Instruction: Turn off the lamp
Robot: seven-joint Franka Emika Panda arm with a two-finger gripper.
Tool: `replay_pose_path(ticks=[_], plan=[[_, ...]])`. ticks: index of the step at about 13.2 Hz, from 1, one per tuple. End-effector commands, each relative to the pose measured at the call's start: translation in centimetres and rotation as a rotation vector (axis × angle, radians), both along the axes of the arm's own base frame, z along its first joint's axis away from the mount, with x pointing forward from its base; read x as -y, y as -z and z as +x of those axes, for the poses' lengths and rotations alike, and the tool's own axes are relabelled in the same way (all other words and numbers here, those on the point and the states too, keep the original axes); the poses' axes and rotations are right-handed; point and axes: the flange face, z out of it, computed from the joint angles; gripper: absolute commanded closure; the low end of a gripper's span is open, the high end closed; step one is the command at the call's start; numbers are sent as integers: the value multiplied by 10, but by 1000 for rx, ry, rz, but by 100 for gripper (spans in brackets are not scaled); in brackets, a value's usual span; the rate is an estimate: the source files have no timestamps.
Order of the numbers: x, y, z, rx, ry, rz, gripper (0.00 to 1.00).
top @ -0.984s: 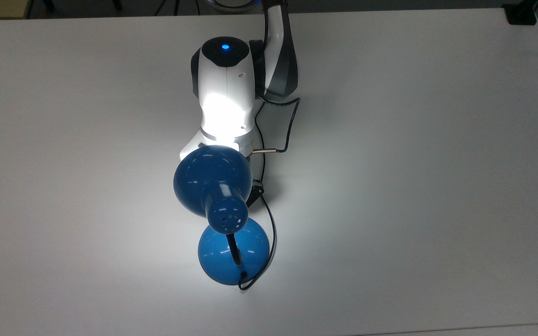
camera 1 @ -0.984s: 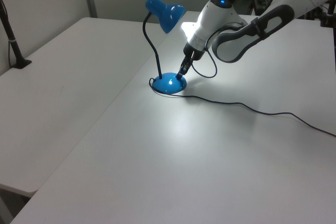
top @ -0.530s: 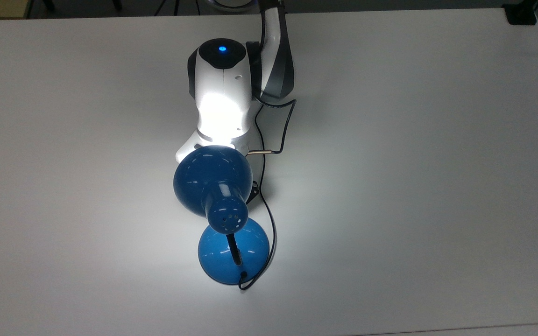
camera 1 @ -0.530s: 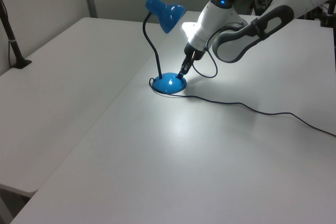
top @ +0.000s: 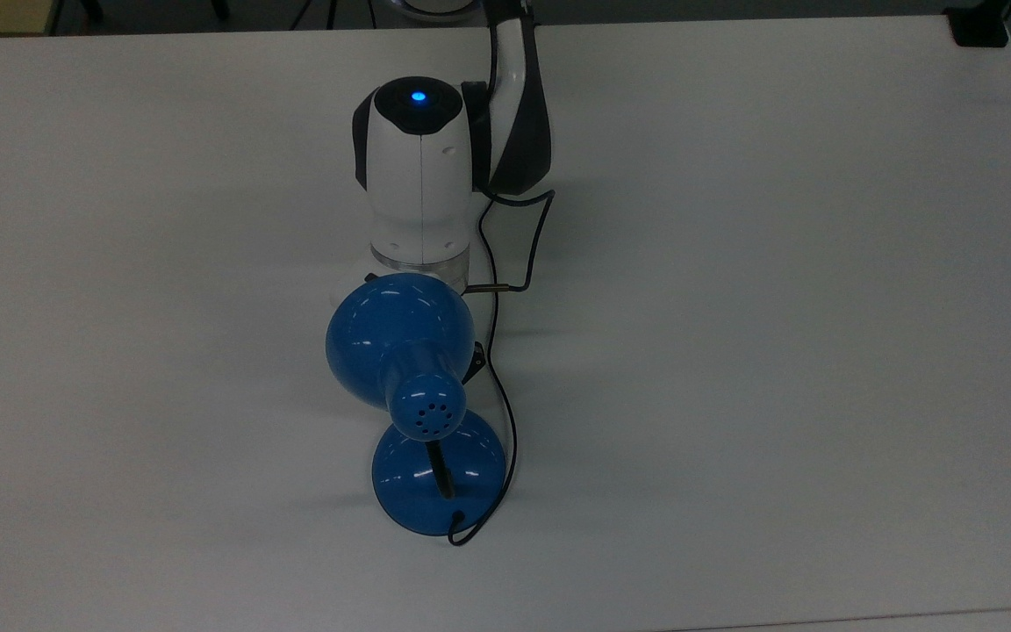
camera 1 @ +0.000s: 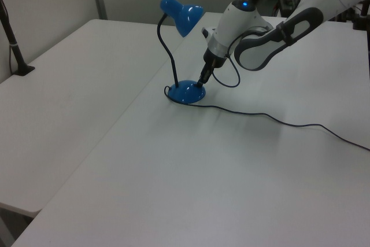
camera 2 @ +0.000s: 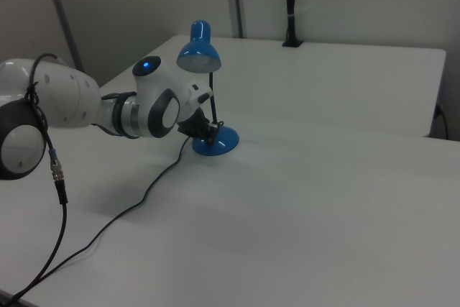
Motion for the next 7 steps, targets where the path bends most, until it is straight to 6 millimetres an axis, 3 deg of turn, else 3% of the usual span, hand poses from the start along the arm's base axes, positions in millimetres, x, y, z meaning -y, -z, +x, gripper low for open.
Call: replay_pose_path(ticks=[1,3,4,5,6,7], plan=[[-1,16,-2,-10,14,-17,100],[4,-4,-4,5,17,-16,100],[9,-11,-15,-13,32,-11,98],[10,-24,-25,-51,41,-10,73],[14,-35,-33,-129,55,-21,42],[15,-47,-41,-200,63,-32,1]])
